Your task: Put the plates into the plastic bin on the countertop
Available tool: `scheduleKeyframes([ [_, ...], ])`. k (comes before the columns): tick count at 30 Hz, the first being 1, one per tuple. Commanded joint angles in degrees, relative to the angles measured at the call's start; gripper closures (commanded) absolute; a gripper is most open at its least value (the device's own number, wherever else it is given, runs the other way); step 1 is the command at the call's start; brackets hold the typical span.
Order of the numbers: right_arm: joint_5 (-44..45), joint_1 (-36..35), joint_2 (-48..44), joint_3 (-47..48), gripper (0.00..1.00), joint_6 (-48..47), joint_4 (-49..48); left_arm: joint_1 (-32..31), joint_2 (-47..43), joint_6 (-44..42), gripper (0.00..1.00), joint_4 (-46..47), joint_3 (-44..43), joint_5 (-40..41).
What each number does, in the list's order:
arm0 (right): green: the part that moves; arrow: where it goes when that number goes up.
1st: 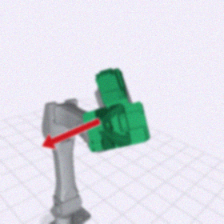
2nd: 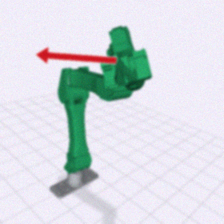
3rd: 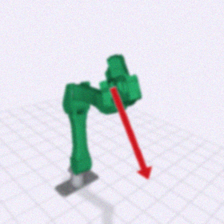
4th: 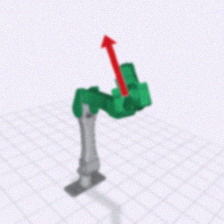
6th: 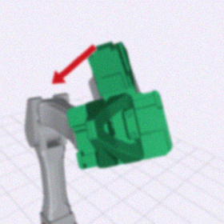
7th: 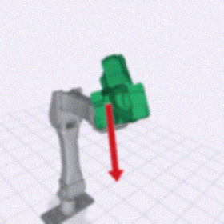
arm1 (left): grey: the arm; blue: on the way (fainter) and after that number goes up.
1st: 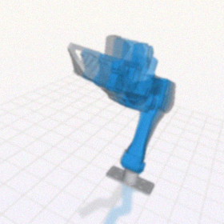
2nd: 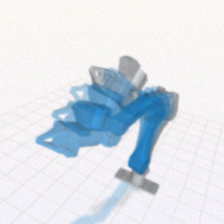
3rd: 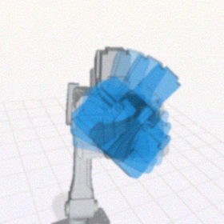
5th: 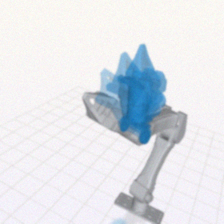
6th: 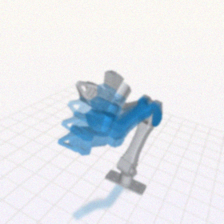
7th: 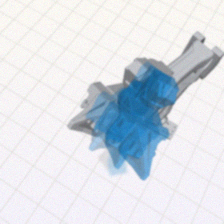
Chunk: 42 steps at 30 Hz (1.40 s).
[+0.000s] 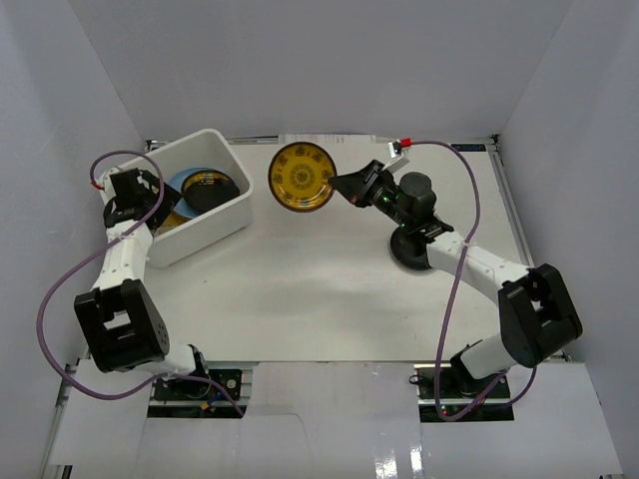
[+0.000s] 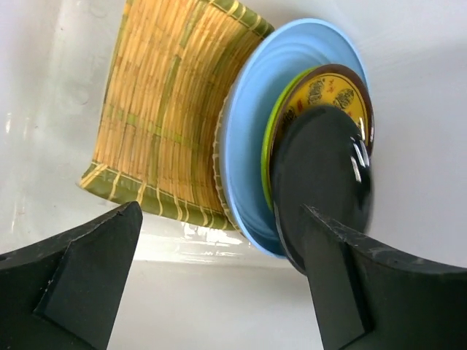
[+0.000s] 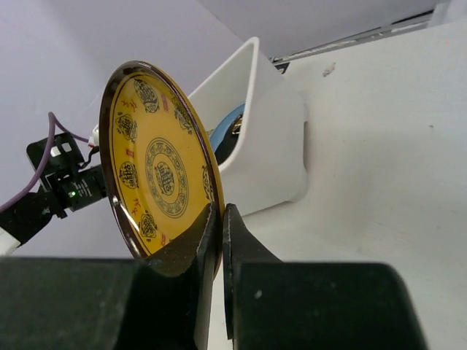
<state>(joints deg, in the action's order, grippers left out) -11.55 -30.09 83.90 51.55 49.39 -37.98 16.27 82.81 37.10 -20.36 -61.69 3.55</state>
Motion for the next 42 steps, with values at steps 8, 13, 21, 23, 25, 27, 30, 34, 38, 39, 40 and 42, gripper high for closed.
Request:
scheduleKeyframes([
  [8,11.19,-10.69,7.24,15.5,0.92,-5.88,8.17,-1.5,-19.95,2.71,0.02,4.01,-1.76,-18.31],
  [13,15.85,-15.6,14.18,26.55,0.92,-7.63,14.14,-3.61,-29.88,5.43,0.02,6.38,-3.17,-27.95],
  [21,24.37,-21.58,29.91,48.01,0.92,-12.2,24.08,-12.66,-32.97,6.06,0.02,7.62,-5.89,-43.8],
  [23,27.01,-22.38,34.11,54.58,0.92,-14.3,26.1,-15.47,-33.76,5.79,0.02,7.53,-7.12,-45.91],
  [25,27.72,-23.35,37.64,60.3,0.92,-16.24,27.77,-19.33,-34.02,5.53,0.02,7.53,-7.91,-46.88],
  [27,29.65,-24.49,43.87,71.02,0.92,-18.79,31.46,-21.27,-33.68,5.26,0.02,7.44,-8.27,-48.02],
  [30,31.5,-25.89,51.52,81.23,0.92,-21.96,30.77,-25.31,-33.32,4.12,0.02,7.44,-7.48,-47.15],
  [34,32.47,-26.6,57.07,83.63,0.92,-21.35,26.92,-27.87,-32.88,1.49,0.02,7.0,-5.9,-43.9],
  [38,33.61,-27.65,60.32,83.7,0.92,-20.91,21.72,-28.75,-32.27,0.16,0.02,6.47,-5.72,-40.91],
  [39,33.87,-27.83,62.16,86.24,0.92,-21.43,21.28,-28.84,-32.01,0.08,0.02,6.39,-5.98,-40.56],
  [40,33.96,-28.01,62.7,86.87,0.92,-21.52,20.76,-28.84,-32.0,0.08,0.02,6.39,-6.33,-40.47],
  [42,34.31,-28.01,62.53,85.66,0.92,-20.22,19.7,-28.84,-31.92,-0.27,0.02,5.86,-7.48,-39.59],
])
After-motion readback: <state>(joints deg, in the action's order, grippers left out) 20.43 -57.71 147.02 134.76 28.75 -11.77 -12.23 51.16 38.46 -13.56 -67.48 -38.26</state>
